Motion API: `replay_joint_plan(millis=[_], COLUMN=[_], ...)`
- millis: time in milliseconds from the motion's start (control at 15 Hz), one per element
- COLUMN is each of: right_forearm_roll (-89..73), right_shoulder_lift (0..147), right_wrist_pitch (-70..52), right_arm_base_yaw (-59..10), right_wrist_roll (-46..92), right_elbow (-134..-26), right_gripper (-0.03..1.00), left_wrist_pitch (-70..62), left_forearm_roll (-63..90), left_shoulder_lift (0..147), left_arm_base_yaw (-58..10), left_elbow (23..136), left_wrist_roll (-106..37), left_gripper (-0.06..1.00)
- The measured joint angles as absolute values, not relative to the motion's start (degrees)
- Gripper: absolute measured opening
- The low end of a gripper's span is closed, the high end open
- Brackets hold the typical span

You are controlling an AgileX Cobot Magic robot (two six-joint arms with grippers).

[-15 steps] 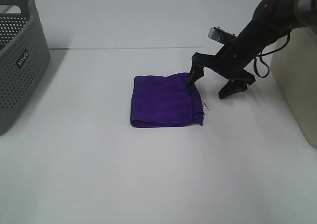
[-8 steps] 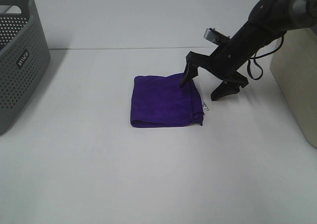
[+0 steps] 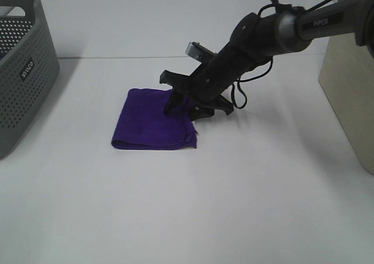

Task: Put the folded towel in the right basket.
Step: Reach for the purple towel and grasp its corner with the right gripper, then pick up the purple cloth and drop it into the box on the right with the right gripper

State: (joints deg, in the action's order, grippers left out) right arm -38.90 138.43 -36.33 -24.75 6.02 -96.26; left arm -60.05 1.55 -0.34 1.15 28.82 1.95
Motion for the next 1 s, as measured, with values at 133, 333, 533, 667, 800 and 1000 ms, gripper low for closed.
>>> replay_joint_plan(millis=[133,333,533,667,800,1000], right_forearm_roll=[-39.5,-40.3,-40.6,-41.4,-41.9,-40.9], right_shoulder_lift=[139.4,139.5,139.5,139.6,139.6,138.4], right_wrist_pitch=[-32.2,-30.8,-30.9,-31.3,-32.5,-37.0], right_arm_base_yaw=[-27.2,-28.0,-28.0,-27.8,-27.8,-27.8], right_wrist_roll=[4.9,4.7,4.7,4.7,5.0,5.1], right_elbow=[-96.3,-96.3,-96.3,-96.3,-96.3,-96.1], right_gripper=[0.17,0.04,0.04,0.04,0.04,0.04], left_wrist_pitch=[-60.0,-60.0,-60.0,-60.0,-60.0,-60.0], left_forearm_roll=[1.5,1.5,1.5,1.5,1.3,0.3], left_shoulder_lift=[-0.3,-0.3,-0.3,-0.3,-0.3,-0.3], left_arm_base_yaw=[1.1,1.1,1.1,1.1,1.1,1.1], left_elbow=[28.8,28.8,28.8,28.8,28.8,28.8], left_wrist_roll=[1.9,1.9,1.7,1.7,1.6,1.5], left_gripper=[0.99,0.99,0.99,0.99,0.99,0.99])
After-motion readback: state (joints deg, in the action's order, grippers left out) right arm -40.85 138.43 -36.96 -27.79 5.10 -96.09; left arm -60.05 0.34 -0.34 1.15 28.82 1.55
